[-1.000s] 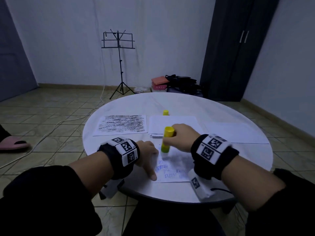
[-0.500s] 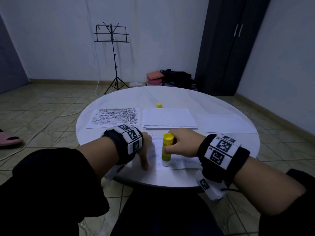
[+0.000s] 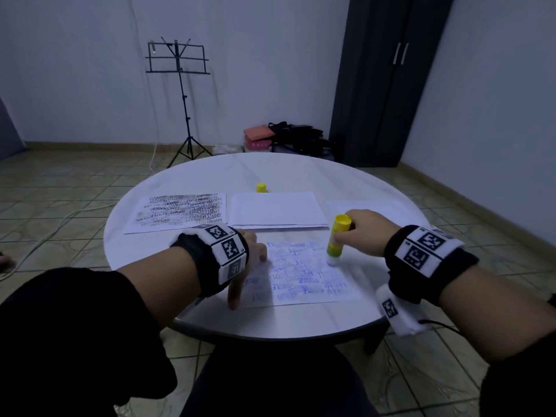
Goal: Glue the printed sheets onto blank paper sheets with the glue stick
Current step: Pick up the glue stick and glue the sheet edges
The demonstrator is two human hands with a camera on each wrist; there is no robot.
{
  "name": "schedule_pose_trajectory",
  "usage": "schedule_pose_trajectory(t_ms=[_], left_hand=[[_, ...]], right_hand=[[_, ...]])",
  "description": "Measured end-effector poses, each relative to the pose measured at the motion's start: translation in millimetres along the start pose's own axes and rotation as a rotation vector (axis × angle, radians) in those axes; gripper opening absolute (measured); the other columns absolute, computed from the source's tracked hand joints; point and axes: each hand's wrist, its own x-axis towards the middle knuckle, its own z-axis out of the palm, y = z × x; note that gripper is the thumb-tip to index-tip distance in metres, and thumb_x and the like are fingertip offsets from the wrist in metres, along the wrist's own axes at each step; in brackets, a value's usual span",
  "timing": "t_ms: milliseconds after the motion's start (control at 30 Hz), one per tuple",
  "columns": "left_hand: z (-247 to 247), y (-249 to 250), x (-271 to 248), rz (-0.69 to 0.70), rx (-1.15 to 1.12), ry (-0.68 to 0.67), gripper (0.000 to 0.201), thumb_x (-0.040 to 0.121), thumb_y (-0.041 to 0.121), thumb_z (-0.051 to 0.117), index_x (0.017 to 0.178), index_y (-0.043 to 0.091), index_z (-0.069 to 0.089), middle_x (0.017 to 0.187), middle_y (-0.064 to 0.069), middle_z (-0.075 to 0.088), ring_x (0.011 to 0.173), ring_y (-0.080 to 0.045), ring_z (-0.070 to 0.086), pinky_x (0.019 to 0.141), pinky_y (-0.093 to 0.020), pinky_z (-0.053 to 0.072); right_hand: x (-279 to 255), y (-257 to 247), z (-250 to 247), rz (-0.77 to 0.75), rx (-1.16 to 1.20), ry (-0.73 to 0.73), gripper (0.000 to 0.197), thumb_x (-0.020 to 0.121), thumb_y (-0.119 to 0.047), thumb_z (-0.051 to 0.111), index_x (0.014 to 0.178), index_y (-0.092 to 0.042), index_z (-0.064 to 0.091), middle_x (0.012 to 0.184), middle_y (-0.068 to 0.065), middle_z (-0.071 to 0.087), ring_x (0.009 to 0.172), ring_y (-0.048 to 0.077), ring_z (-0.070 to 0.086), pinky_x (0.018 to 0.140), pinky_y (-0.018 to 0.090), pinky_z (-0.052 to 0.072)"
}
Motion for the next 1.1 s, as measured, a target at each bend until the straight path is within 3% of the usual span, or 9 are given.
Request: schedule_pose_trajectory(t_ms=[200,433,533,633,733,800,933,1033,1100], left_hand=[[1.1,-5.0,-1.1,0.042,-0.153,-0.04,0.107,0.054,0.041,0.09,0.14,0.037,0.028,0.141,0.006,0.034,0.125,-0.022,0.046,0.098,-0.044,0.043],[2.0,-4.9,2.5,0.074,-0.117,-0.033,0.107,0.056,0.044,0.088,0.142,0.034,0.025,0.142,0.005,0.03,0.125,-0.02,0.045,0.099,-0.04,0.042],[0.9,-4.9,1.6,0.074,-0.116,-0.048,0.108,0.056,0.044,0.088,0.142,0.034,0.024,0.142,0.005,0.029,0.123,-0.021,0.046,0.098,-0.041,0.043],[0.8,-5.5,0.2,0.063,-0.129,-0.047,0.108,0.055,0.046,0.088,0.142,0.037,0.025,0.139,0.005,0.025,0.121,-0.02,0.045,0.099,-0.042,0.044],[2.5,-5.2,0.6,0.045,-0.149,-0.05,0.105,0.055,0.048,0.087,0.14,0.04,0.026,0.138,0.007,0.021,0.119,-0.018,0.045,0.101,-0.042,0.043],[3.5,-5.5,2.9,0.034,-0.185,-0.054,0.101,0.057,0.05,0.085,0.14,0.042,0.028,0.139,0.008,0.02,0.118,-0.019,0.045,0.101,-0.041,0.043],[4.2,-5.9,8.7,0.005,-0.222,0.033,0.075,0.07,0.053,0.071,0.136,0.047,0.035,0.142,0.007,0.022,0.131,-0.02,0.032,0.105,-0.036,0.034],[3.8,-6.2,14.8,-0.009,-0.26,0.073,0.059,0.075,0.051,0.065,0.13,0.048,0.043,0.141,0.005,0.024,0.132,-0.02,0.026,0.107,-0.036,0.03],[1.0,-6.6,18.2,-0.013,-0.277,0.063,0.053,0.076,0.049,0.064,0.126,0.048,0.047,0.138,0.005,0.028,0.13,-0.019,0.028,0.107,-0.036,0.031]], right_hand=[[23.9,-9.0,7.2,0.074,-0.036,-0.005,0.017,0.09,-0.026,0.055,0.092,-0.011,0.048,0.084,0.002,0.049,0.079,0.02,0.046,0.056,0.024,0.032],[-8.8,1.8,-4.2,0.075,-0.045,-0.15,0.017,0.084,-0.028,0.06,0.086,-0.012,0.053,0.085,0.002,0.054,0.074,0.017,0.048,0.065,0.028,0.037],[-25.8,5.5,-11.8,0.068,-0.018,-0.222,0.016,0.08,-0.025,0.064,0.083,-0.011,0.057,0.077,0.003,0.06,0.066,0.015,0.052,0.06,0.025,0.041],[-29.8,17.1,-17.4,0.075,0.02,-0.189,0.021,0.075,-0.025,0.071,0.088,-0.013,0.06,0.074,0.003,0.065,0.062,0.014,0.054,0.056,0.023,0.04],[-19.7,34.6,-17.1,0.148,0.07,-0.089,0.025,0.077,-0.017,0.065,0.097,-0.021,0.05,0.077,0.002,0.065,0.061,0.014,0.05,0.054,0.024,0.037],[-8.6,45.0,-13.9,0.175,0.136,-0.052,0.027,0.082,-0.016,0.058,0.104,-0.026,0.047,0.081,0.001,0.064,0.065,0.014,0.052,0.058,0.025,0.038],[13.9,56.2,-2.7,0.158,0.19,-0.041,0.017,0.086,-0.019,0.058,0.101,-0.023,0.051,0.099,0.004,0.066,0.095,0.025,0.061,0.082,0.033,0.046],[23.2,57.0,2.9,0.186,0.26,-0.053,0.04,0.083,-0.019,0.069,0.116,-0.02,0.046,0.112,0.003,0.062,0.106,0.025,0.06,0.098,0.038,0.045],[26.6,55.1,3.6,0.185,0.209,-0.1,0.045,0.079,-0.019,0.073,0.117,-0.016,0.049,0.11,0.005,0.063,0.105,0.026,0.06,0.098,0.04,0.044]])
